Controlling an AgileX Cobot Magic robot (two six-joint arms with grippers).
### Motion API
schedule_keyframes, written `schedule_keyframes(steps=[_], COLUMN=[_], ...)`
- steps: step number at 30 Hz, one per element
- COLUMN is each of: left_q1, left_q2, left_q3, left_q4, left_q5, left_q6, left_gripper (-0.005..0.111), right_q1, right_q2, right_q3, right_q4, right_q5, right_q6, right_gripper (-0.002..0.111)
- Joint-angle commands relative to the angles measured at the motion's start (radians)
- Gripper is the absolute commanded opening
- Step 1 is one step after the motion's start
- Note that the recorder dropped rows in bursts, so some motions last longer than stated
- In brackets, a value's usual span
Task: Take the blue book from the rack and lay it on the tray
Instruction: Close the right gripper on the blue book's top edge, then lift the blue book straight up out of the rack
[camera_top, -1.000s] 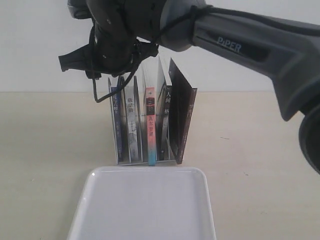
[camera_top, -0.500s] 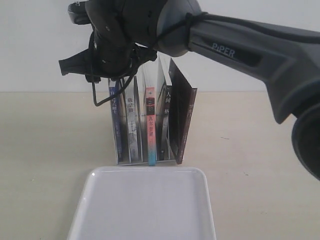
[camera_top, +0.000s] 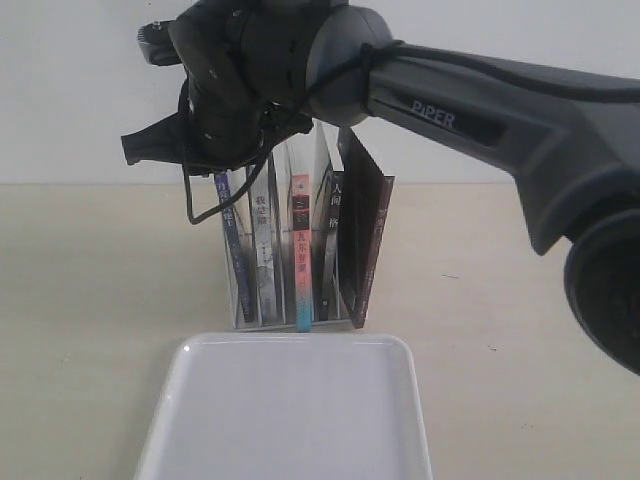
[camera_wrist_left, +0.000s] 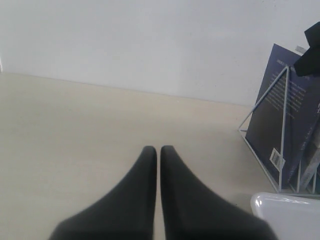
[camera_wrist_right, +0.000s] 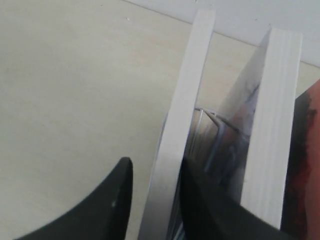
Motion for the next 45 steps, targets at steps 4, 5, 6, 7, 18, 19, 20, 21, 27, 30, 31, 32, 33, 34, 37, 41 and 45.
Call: schedule_keyframes(steps=[4,5,6,7,18,19,20,21,27,30,31,32,33,34,37,41,45], left_q1=[0.003,0.003,0.003,0.003,0.003,0.003,0.003,0.003,0.003,0.003,0.003,0.003,0.003,0.003,0.003,0.003,0.003], left_q2=[0.003,0.003,0.003,0.003,0.003,0.003,0.003,0.003,0.003,0.003,0.003,0.003,0.003,0.003,0.003,0.003,0.003], left_q3=[-0.004,-0.004,-0.004,-0.004,-0.004,-0.004,-0.004,-0.004,-0.004,-0.004,-0.004,-0.004,-0.004,-0.004,-0.004,-0.004,-0.004], left_q4=[-0.01,-0.01,-0.01,-0.01,-0.01,-0.01,-0.01,-0.01,-0.01,-0.01,-0.01,-0.01,-0.01,-0.01,-0.01,-0.01,-0.01], left_q5=[-0.007,-0.007,-0.007,-0.007,-0.007,-0.007,-0.007,-0.007,-0.007,-0.007,-0.007,-0.007,-0.007,-0.007,-0.007,-0.007,-0.007], left_q6=[-0.009,-0.009,-0.009,-0.009,-0.009,-0.009,-0.009,-0.009,-0.009,-0.009,-0.009,-0.009,-0.009,-0.009,-0.009,-0.009,-0.009], left_gripper=[0.004,0.004,0.004,0.004,0.004,0.004,0.004,0.004,0.004,0.004,0.004,0.004,0.004,0.004,0.004,0.004,0.004], right_q1=[-0.003,-0.003,-0.003,-0.003,-0.003,-0.003,-0.003,-0.003,-0.003,-0.003,-0.003,-0.003,-0.003,-0.003,-0.003,-0.003,-0.003], right_q2=[0.014,0.014,0.014,0.014,0.014,0.014,0.014,0.014,0.004,-0.019,-0.027,-0.039,-0.049,-0.062,-0.093,-0.129,-0.172], right_q3=[-0.004,-0.004,-0.004,-0.004,-0.004,-0.004,-0.004,-0.004,-0.004,-0.004,-0.004,-0.004,-0.004,-0.004,-0.004,-0.004,-0.004], right_q4=[-0.009,-0.009,-0.009,-0.009,-0.017,-0.017,-0.017,-0.017,-0.045,-0.049,-0.049,-0.051,-0.054,-0.058,-0.059,-0.06,-0.061], right_q5=[-0.016,-0.016,-0.018,-0.018,-0.018,-0.018,-0.018,-0.018,-0.018,-0.018,-0.018,-0.018,-0.016,-0.016,-0.014,-0.008,0.006], right_q6=[-0.002,-0.002,-0.002,-0.002,0.014,0.012,0.01,0.008,0.018,0.023,0.023,0.023,0.023,0.023,0.023,0.023,0.02], right_gripper=[0.032,0.032,0.032,0.032,0.019,0.013,0.006,-0.001,0.0,0.0,0.0,0.0,0.0,0.0,0.0,0.0,0.0])
